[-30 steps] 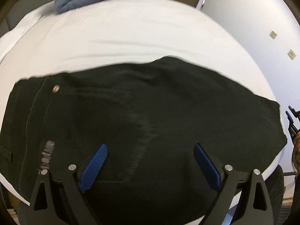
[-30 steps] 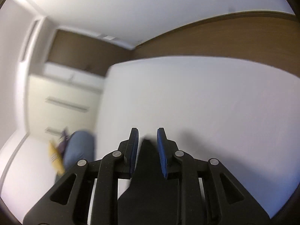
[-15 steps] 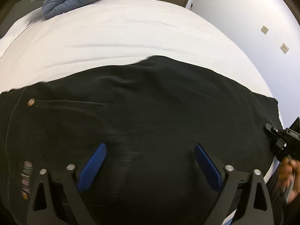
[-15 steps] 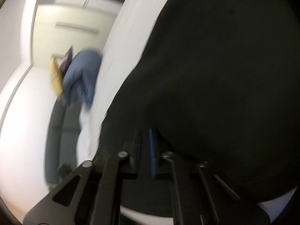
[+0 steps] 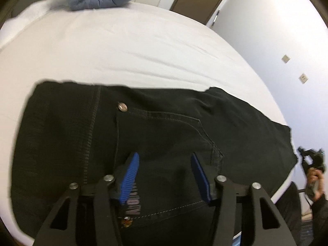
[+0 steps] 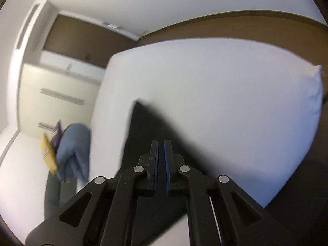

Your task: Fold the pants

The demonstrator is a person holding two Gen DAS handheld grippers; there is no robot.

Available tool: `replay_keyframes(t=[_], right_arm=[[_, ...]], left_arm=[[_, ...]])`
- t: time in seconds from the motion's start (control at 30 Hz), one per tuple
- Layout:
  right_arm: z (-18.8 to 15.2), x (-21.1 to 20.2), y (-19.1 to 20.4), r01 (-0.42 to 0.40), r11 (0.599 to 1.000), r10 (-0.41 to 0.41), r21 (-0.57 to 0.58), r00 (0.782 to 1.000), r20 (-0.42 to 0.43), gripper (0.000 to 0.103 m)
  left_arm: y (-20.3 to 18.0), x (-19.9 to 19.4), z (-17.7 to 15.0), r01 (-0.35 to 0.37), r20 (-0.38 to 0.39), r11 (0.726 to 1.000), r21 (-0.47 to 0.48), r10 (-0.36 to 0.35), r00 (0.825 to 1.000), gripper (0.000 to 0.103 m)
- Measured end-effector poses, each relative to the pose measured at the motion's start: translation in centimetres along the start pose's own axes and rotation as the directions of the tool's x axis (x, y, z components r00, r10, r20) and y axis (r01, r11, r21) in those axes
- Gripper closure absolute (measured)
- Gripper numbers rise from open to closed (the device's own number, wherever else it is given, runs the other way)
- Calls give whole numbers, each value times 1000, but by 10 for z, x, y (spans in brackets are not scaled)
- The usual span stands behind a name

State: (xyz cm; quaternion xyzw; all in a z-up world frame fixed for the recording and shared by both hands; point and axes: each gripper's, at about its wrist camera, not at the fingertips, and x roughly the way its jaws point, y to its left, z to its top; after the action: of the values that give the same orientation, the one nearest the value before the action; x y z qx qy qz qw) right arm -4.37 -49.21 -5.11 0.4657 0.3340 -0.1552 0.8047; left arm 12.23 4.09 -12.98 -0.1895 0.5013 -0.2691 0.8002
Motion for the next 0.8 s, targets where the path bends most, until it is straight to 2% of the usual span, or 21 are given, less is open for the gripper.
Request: replay_keyframes(t=[0.03, 0.07, 0.1, 0.17, 0.23, 0.27, 0.3, 0.37, 0.4, 0.43, 0.47, 0.57, 0.63, 0.67, 0.7, 0.73, 0.77, 0.8], right_arm=[[0, 7, 5, -34, 999, 33, -23, 999, -36, 98], [-14, 20, 19, -75, 996, 70, -48, 994, -89, 98], [-23, 36, 33, -114, 991, 100, -76, 981, -164, 98], [-65, 78, 59, -162, 980, 118, -119, 944, -308, 98], [-117, 128, 81, -192, 975, 128, -111, 897, -424, 98], [-130, 152, 86, -201, 973, 124, -116, 873, -471, 98], [-143, 168, 91, -187, 973, 100, -132, 865, -492, 98], [-168, 191, 79, -122, 982, 34, -146, 867, -497, 99], [-168, 185, 68, -143, 985, 77, -100, 871, -485, 100], [-165, 175, 59, -144, 987, 94, -75, 884, -458, 101], [-153, 172, 52, -120, 989, 76, -80, 906, -417, 101], [-73, 109, 1, -31, 999, 21, -42, 976, -217, 101], [-34, 77, -21, 33, 999, -33, -2, 994, -101, 100], [-15, 52, -27, 118, 993, -118, -11, 993, -29, 99], [3, 37, -25, 149, 989, -149, -24, 989, 8, 96], [10, 19, -24, 162, 986, -161, -38, 986, 36, 87], [13, 4, -22, 169, 985, -167, -44, 984, 58, 59], [13, -10, -20, 164, 985, -161, -45, 984, 81, 37]], left_arm=[[4, -14, 1, -19, 25, 1000, 12, 19, 1000, 24], [-5, -19, 2, -23, 55, 1000, 20, 21, 998, 14], [-9, -24, 5, -12, 85, 1000, 25, 10, 996, 9], [-23, -23, 9, 1, 106, 1000, 18, -3, 994, 7], [-39, -14, 10, 32, 89, 999, 5, -33, 996, 7], [-45, -11, 8, 45, 72, 999, 11, -45, 996, 7], [-54, -2, 4, 32, 43, 999, 35, -34, 999, 7], [-63, 25, -5, -13, -36, 998, 57, 15, 999, 8], [-64, 29, -8, 11, -54, 999, 47, -8, 998, 8], [-66, 27, -12, 38, -39, 998, 57, -36, 999, 7], [-68, 27, -13, 32, -40, 997, 75, -29, 999, 7], [-69, 27, -11, 40, -49, 996, 76, -36, 998, 7], [-66, 23, -9, 30, -51, 998, 53, -27, 998, 7], [-63, 22, -8, 20, -51, 999, 41, -18, 999, 7], [-64, 20, -6, 9, -51, 1000, 22, -8, 999, 7], [-62, 17, -7, 9, -49, 1000, 5, -9, 999, 7], [-64, 11, -8, 23, -45, 1000, -10, -24, 999, 7], [-69, 8, -9, 45, -38, 999, -22, -46, 998, 7]])
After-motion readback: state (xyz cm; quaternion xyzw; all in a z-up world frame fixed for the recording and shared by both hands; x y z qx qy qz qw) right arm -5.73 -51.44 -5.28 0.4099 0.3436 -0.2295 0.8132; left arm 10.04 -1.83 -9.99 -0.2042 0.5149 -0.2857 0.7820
